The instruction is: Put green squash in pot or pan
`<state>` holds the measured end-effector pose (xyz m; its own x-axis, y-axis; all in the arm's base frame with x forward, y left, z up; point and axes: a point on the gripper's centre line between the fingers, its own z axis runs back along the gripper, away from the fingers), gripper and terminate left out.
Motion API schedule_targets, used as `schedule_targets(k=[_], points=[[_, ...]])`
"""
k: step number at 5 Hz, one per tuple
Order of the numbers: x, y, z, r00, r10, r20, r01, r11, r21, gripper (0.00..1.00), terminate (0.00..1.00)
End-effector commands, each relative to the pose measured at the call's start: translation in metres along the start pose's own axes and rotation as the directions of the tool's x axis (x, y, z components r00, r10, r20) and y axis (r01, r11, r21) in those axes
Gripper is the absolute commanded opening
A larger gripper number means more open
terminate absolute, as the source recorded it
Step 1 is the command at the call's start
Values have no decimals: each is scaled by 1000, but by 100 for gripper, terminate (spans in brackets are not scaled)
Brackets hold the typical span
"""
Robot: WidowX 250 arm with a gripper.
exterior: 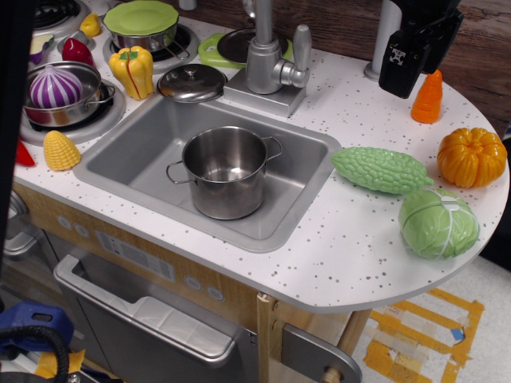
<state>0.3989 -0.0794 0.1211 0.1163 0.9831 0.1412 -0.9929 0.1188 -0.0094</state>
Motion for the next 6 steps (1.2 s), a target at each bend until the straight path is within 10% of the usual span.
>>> schedule_targets(k=[1,6], points=[[0,0,0,1000,0,0,0,1000,0,100,0],[2,-1,-64,990,103,-92,-120,972,-202,100,0]])
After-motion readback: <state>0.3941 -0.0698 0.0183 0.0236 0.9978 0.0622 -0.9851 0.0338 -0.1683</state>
